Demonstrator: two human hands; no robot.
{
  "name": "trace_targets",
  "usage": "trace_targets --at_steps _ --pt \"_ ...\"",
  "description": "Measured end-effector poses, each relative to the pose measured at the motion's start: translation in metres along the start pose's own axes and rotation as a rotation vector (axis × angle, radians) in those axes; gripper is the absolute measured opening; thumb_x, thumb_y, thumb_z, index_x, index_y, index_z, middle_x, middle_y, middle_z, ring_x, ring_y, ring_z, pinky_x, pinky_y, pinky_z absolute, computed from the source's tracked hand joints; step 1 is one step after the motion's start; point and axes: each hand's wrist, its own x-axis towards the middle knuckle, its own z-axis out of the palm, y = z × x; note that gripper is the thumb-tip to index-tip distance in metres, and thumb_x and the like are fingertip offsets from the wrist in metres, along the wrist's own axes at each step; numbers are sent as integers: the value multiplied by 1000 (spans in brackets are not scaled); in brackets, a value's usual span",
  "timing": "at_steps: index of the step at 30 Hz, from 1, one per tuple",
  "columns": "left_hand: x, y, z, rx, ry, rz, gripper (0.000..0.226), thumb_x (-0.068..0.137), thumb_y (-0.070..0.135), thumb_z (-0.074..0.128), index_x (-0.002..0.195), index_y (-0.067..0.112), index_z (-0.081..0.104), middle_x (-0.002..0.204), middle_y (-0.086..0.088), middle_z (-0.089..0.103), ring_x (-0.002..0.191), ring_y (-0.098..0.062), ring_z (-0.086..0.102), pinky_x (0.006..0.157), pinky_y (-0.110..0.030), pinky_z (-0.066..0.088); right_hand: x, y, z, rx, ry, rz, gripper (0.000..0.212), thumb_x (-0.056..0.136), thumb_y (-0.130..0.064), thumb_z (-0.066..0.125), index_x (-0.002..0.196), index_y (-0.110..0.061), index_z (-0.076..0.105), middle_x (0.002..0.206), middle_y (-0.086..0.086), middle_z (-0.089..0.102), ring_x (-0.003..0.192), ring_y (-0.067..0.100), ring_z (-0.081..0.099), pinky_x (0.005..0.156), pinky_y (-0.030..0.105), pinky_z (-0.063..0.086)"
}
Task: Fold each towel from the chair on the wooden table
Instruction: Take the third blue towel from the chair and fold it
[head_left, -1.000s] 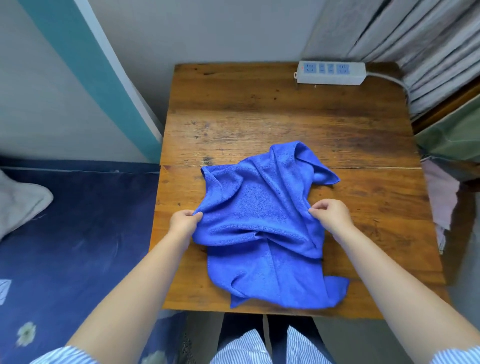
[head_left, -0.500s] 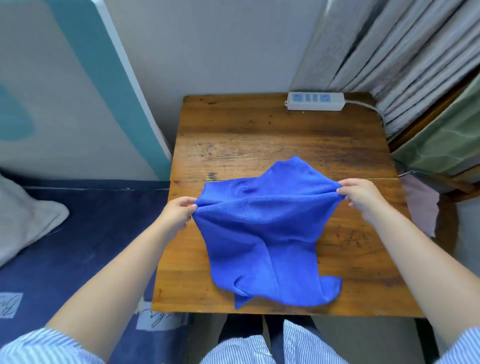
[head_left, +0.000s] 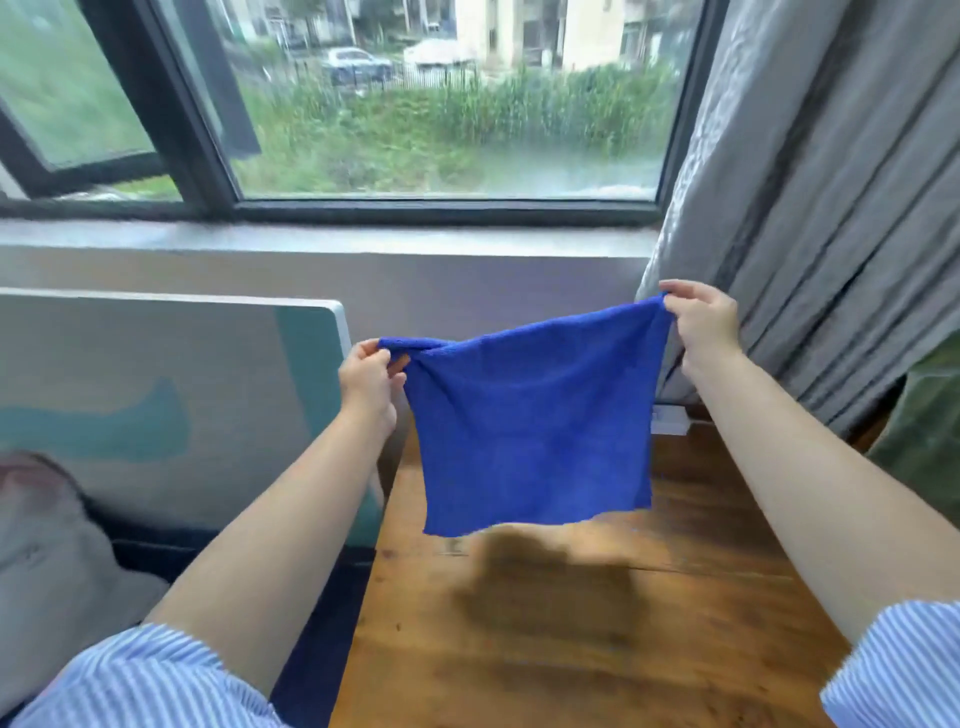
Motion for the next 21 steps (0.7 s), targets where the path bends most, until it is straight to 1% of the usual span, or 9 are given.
trace_targets --at_steps 3,6,9,11,13,16,18,20,21 --pt "8 18 1 -82 28 17 31 88 -4 28 66 14 42 64 0 51 56 -9 53 42 -12 38 6 -23 9 100 -10 -31 32 82 6 44 69 -20 60 60 -9 58 59 6 48 42 5 36" --pt "15 8 -12 15 64 -10 29 86 2 39 60 13 41 43 2 50 32 -5 49 31 -10 26 1 -15 10 -12 -89 -13 36 81 7 43 65 -22 56 60 -6 57 58 5 47 40 5 32" --pt "23 -16 -35 320 64 -70 33 87 13 56 58 15 41 54 -2 43 36 -10 44 41 -17 30 -9 18 -1 -232 -175 31 38 80 11 40 63 -20 54 63 -1 49 53 5 44 43 8 32" --pt "24 -36 -55 562 -12 -99 37 87 12 57 56 15 38 59 -5 39 33 -6 48 39 -17 30 -21 52 -16 -385 -224 103 39 79 13 40 59 -18 54 48 -4 53 55 9 41 44 10 33" --pt "21 -57 -75 848 -119 -112 39 88 11 56 53 14 38 59 -7 40 40 -5 53 41 -20 28 -37 85 -32 -519 -259 189 38 79 13 42 56 -14 54 28 -12 49 50 9 44 34 6 29" --pt "6 -92 -105 1210 -283 -236 37 87 12 55 53 12 41 60 -7 42 51 -13 48 43 -20 29 -65 142 -61 -689 -276 358 22 80 10 48 68 0 63 25 -16 47 60 16 48 41 14 31" --pt "-10 -118 -123 1457 -411 -325 35 86 11 54 54 12 39 58 -4 39 49 -17 41 41 -20 26 -85 179 -80 -835 -341 506 19 83 2 51 66 -2 59 39 -9 56 79 21 47 49 19 32" --pt "-25 -141 -136 1668 -554 -424 35 85 10 51 54 13 34 57 -2 35 50 -16 32 40 -21 22 -109 209 -96 -1092 -476 588 21 83 -3 51 64 -3 58 69 10 60 82 23 50 52 24 31" --pt "-35 -153 -143 1739 -617 -490 35 86 11 50 56 13 33 57 -1 36 51 -15 33 38 -20 22 -123 223 -104 -1190 -523 606 22 82 -3 50 60 -2 56 74 16 56 78 26 50 52 26 29"
